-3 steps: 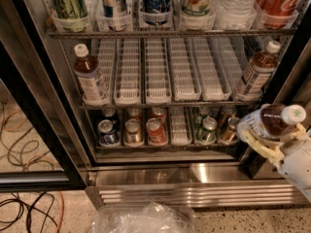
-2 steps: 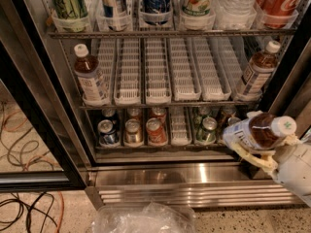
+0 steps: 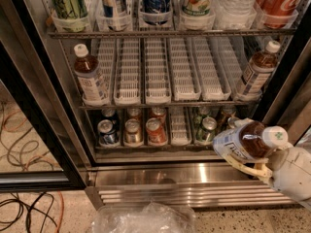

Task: Pick blue plastic bottle from middle shelf of fridge

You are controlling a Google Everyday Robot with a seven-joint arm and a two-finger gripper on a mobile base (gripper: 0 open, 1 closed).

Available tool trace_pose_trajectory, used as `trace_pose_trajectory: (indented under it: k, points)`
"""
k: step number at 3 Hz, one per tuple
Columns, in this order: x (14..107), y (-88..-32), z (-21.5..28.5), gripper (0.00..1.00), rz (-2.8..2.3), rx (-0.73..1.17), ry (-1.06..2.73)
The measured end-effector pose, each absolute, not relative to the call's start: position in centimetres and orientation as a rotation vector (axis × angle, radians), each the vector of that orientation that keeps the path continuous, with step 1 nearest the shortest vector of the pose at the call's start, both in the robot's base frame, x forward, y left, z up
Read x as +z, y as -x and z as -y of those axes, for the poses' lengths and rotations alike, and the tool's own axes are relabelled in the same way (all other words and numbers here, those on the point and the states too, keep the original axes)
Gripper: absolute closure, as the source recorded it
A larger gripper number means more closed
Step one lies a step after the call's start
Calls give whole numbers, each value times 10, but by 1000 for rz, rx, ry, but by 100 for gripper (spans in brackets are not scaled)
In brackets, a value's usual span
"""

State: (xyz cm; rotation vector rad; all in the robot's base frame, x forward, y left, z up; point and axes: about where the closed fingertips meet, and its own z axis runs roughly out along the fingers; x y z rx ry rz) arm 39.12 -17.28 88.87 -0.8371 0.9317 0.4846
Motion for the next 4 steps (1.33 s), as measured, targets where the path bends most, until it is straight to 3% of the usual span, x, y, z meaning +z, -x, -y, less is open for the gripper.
trace_pose_trajectory:
  k: [4]
  points:
    - [904, -386, 126, 100, -837, 571, 955]
